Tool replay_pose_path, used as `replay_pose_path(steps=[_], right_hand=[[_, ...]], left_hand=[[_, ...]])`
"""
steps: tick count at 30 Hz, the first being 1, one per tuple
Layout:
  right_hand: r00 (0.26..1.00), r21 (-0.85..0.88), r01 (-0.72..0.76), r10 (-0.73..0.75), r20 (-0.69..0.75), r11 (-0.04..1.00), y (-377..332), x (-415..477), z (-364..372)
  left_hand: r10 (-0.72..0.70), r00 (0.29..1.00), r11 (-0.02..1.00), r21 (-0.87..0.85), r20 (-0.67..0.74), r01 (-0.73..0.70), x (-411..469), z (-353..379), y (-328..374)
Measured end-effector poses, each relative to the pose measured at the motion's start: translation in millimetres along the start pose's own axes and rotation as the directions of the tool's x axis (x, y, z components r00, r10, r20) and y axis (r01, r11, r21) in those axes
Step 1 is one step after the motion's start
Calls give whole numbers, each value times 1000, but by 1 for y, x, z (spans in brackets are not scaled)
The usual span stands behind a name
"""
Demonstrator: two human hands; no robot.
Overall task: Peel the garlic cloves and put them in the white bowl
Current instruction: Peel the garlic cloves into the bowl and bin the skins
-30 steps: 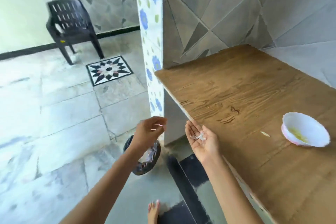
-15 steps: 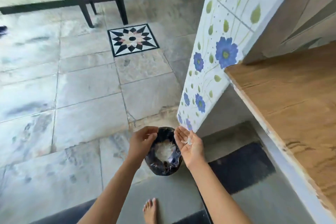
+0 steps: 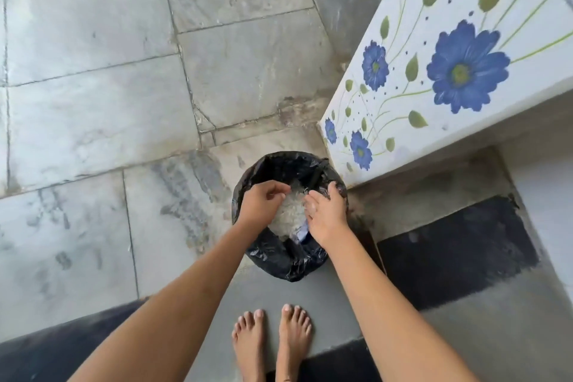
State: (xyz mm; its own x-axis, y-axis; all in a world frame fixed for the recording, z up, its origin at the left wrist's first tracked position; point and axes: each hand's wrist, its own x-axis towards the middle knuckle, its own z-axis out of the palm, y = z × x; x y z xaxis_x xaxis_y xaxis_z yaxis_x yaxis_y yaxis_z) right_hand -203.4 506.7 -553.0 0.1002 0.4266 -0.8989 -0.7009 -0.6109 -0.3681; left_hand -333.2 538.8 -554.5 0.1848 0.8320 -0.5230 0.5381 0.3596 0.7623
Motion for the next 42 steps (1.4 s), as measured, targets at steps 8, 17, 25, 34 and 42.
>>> replay_pose_path(steps=[8,17,25,34,42], right_hand=[[997,51,-57,59,-42,997,10,33,-18],[995,21,-14,12,103,1000,12,5,-3],[984,49,86,-93,154,995,1,-51,-9],[646,-912,403,-729,227,73,-42,-230,-9],[74,-888,408,-962,264,-213,-77,-466,-22]], left_hand=[[148,989,975,-167,-8,-148,-4,41,-23],[44,998,999,5,32,-45,6,55,-60],[-56,996,986,161,70,44,-26,38,-36],[212,973,939,293,-90,-178,-165,-61,142],[587,808,760,378,-49,-529,-340,-106,309]])
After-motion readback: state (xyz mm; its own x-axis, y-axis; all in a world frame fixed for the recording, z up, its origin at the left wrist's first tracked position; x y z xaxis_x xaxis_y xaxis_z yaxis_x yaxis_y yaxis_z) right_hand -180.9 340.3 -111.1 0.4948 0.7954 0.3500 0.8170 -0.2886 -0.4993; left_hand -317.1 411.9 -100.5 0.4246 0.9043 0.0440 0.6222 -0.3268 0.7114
